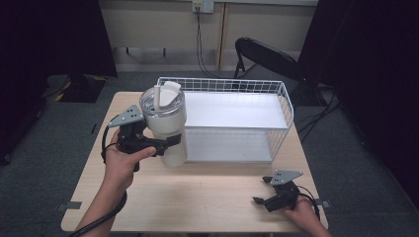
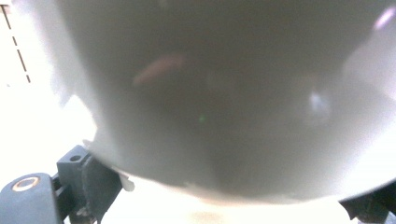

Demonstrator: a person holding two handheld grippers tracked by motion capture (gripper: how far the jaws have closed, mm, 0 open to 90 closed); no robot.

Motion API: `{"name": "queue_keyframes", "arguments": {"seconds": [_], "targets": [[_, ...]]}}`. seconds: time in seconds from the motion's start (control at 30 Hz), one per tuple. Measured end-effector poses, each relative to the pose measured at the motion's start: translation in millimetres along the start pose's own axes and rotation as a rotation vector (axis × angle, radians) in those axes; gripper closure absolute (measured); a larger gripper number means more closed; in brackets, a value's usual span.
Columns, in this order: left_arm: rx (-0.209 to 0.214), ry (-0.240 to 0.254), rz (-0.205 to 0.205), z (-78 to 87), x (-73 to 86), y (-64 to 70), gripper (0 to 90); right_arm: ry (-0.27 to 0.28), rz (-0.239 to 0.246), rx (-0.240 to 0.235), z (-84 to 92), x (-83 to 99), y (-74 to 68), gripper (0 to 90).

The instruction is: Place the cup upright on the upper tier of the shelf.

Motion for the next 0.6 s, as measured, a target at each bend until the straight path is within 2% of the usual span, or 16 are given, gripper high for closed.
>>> {"name": "queue_keyframes", "arguments": {"seconds": [0.07, 0.17, 0.3, 0.6], "targets": [[0.009, -0.001, 0.01, 0.2, -3.7, 0.1, 9.2, 0.0, 0.0, 0.001, 0.0, 0.0, 0.1, 12.7], [0.003, -0.008, -0.004, 1.2, -8.9, -0.9, 9.2, 0.0, 0.0, 0.001, 0.0, 0.0, 0.1, 12.6], [0.008, -0.011, 0.013, 1.4, -17.0, -0.6, 9.2, 0.0, 0.001, 0.001, 0.0, 0.0, 0.1, 12.7], [0.018, -0.025, 0.001, -3.5, -32.8, 3.2, 9.2, 0.002, 0.001, 0.002, 0.0, -0.2, 0.2, 12.6]]}}
Point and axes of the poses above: each handheld gripper's, and its own axes: z roughly backward along the jaws, x roughly out of its underside, y roughly to its right, the point moved 9 cm from there along -z, roughly forward along the jaws, and after that the axes turned 6 degrees about y, right-handed, at the moved point
